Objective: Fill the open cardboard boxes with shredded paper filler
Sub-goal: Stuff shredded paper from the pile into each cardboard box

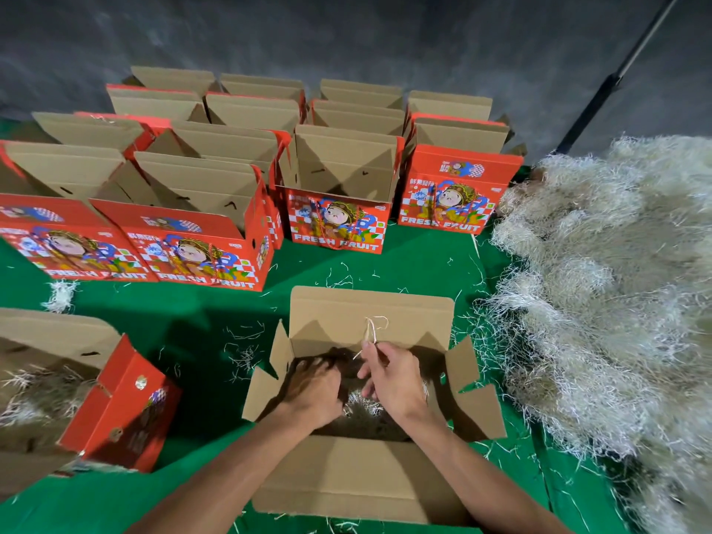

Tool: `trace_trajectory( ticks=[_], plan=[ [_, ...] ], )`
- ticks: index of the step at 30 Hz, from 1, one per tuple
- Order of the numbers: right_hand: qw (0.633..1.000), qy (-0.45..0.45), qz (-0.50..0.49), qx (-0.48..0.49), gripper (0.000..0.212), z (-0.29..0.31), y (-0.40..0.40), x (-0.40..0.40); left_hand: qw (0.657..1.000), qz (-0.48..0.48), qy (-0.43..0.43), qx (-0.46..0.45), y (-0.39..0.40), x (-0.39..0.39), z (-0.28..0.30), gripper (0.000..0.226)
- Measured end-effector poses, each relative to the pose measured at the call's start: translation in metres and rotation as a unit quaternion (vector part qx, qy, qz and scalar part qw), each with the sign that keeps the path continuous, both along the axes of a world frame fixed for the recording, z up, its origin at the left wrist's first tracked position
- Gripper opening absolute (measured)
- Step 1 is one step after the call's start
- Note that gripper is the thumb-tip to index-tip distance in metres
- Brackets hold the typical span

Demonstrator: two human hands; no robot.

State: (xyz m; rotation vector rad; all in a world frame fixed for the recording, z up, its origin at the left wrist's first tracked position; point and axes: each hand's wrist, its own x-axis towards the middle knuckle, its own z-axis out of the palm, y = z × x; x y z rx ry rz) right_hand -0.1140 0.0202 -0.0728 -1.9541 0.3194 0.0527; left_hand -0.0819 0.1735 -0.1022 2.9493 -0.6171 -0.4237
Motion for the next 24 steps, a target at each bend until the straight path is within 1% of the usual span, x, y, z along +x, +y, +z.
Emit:
trace_trajectory(
  ticks=[2, 3, 4, 5, 6, 7, 8, 9, 10, 12, 14, 16, 18, 19, 21, 22, 24],
  plan=[
    [0.999, -0.018, 0.008, -0.026, 0.033, -0.006, -0.003, 0.000, 1.000, -0.007, 0.003, -0.002, 0.002, 0.008, 0.004, 0.049],
    [0.999, -0.013, 0.019, -0.049, 0.032, -0.009, -0.006, 0.001, 1.000, -0.011, 0.004, -0.008, 0.002, 0.011, 0.005, 0.051],
    [0.996, 0.011, 0.043, -0.081, 0.031, -0.012, -0.010, 0.001, 1.000, -0.014, 0.006, -0.016, 0.003, 0.013, 0.006, 0.052],
    [0.988, 0.058, 0.083, -0.120, 0.029, -0.017, -0.014, 0.002, 1.000, -0.014, 0.005, -0.027, 0.003, 0.014, 0.007, 0.049],
    [0.971, 0.118, 0.135, -0.161, 0.024, -0.021, -0.017, 0.002, 0.999, -0.014, 0.001, -0.039, 0.003, 0.015, 0.008, 0.044],
    [0.944, 0.179, 0.185, -0.205, 0.016, -0.025, -0.020, -0.001, 0.999, -0.013, -0.008, -0.049, 0.003, 0.015, 0.008, 0.039],
    [0.918, 0.225, 0.222, -0.241, 0.014, -0.028, -0.022, -0.004, 0.998, -0.010, -0.017, -0.057, 0.004, 0.015, 0.009, 0.035],
    [0.899, 0.250, 0.238, -0.270, 0.021, -0.032, -0.024, -0.008, 0.998, -0.008, -0.021, -0.062, 0.004, 0.014, 0.010, 0.033],
    [0.892, 0.257, 0.236, -0.288, 0.025, -0.035, -0.025, -0.010, 0.998, -0.007, -0.022, -0.065, 0.004, 0.014, 0.010, 0.033],
    [0.901, 0.238, 0.202, -0.302, 0.021, -0.031, -0.023, -0.011, 0.997, 0.004, -0.011, -0.079, 0.004, 0.013, 0.011, 0.033],
    [0.918, 0.185, 0.168, -0.309, 0.012, -0.021, -0.018, -0.005, 0.994, 0.033, 0.024, -0.105, 0.003, 0.011, 0.014, 0.031],
    [0.925, 0.120, 0.138, -0.332, 0.025, -0.013, -0.014, -0.001, 0.990, 0.061, 0.053, -0.116, 0.004, 0.010, 0.017, 0.026],
    [0.930, 0.080, 0.119, -0.338, 0.033, -0.003, -0.015, -0.003, 0.990, 0.069, 0.071, -0.105, 0.006, 0.011, 0.019, 0.023],
    [0.929, 0.064, 0.109, -0.347, 0.034, 0.002, -0.017, -0.004, 0.990, 0.063, 0.079, -0.097, 0.008, 0.011, 0.021, 0.025],
    [0.916, 0.020, 0.078, -0.393, 0.035, 0.010, -0.025, -0.010, 0.991, 0.039, 0.094, -0.087, 0.011, 0.011, 0.024, 0.034],
    [0.910, -0.002, 0.063, -0.409, 0.035, 0.014, -0.030, -0.013, 0.992, 0.028, 0.090, -0.084, 0.011, 0.010, 0.027, 0.039],
    [0.913, -0.039, 0.039, -0.404, 0.029, 0.020, -0.039, -0.019, 0.995, 0.010, 0.052, -0.084, 0.007, 0.007, 0.037, 0.041]
  ],
)
